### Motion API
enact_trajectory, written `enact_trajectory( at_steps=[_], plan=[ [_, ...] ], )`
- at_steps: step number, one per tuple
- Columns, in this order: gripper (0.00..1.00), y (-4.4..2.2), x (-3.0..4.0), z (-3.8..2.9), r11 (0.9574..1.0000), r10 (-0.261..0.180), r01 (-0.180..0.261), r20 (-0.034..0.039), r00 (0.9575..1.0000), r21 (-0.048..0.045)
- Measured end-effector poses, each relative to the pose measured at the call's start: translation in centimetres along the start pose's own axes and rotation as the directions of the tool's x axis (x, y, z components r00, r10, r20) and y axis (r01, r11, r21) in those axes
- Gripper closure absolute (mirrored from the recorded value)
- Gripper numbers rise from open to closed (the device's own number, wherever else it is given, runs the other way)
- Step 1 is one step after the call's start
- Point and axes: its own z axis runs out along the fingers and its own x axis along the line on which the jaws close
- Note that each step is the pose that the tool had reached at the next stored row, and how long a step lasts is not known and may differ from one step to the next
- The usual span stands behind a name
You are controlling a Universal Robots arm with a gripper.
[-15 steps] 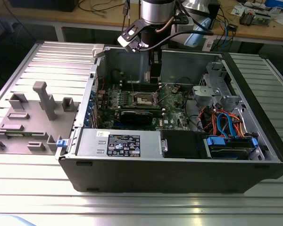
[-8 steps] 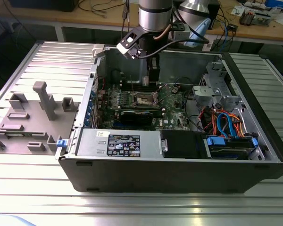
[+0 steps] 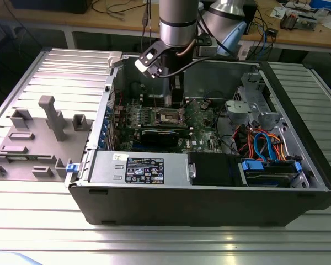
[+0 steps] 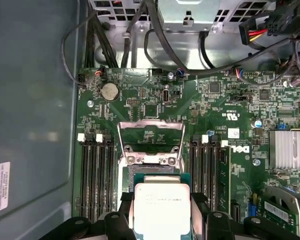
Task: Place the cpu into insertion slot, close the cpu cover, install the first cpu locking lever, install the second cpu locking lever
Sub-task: 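Place the cpu into insertion slot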
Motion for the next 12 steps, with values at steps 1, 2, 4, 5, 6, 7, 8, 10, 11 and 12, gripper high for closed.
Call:
enact_trajectory(
  at_steps=[1,2,4,5,6,7,8,10,11,12],
  plan=[
    [0.46,-0.02,0.00,0.18,1.0000,0.000,0.000,0.0000,1.0000,0.0000],
    [0.46,-0.04,-0.01,0.36,1.0000,0.000,0.000,0.0000,1.0000,0.0000],
    [0.46,-0.09,-0.01,0.76,1.0000,0.000,0.000,-0.0001,1.0000,-0.0001],
    [0.46,-0.11,-0.02,0.94,1.0000,0.000,0.000,0.0000,1.0000,0.0000],
    [0.46,-0.14,-0.02,1.26,1.0000,0.000,0.000,0.0001,1.0000,0.0001],
    [0.46,-0.15,-0.03,1.41,1.0000,0.000,0.000,0.0000,1.0000,0.0000],
    [0.46,-0.17,-0.03,1.61,1.0000,0.000,0.000,0.0001,1.0000,0.0000],
    [0.46,-0.21,-0.03,2.09,1.0000,0.000,0.000,0.0000,1.0000,0.0000],
    [0.46,-0.25,-0.04,2.40,1.0000,0.000,0.000,-0.0001,1.0000,-0.0001],
    [0.46,-0.27,-0.04,2.58,1.0000,0.000,0.000,0.0000,1.0000,-0.0001]
  ],
)
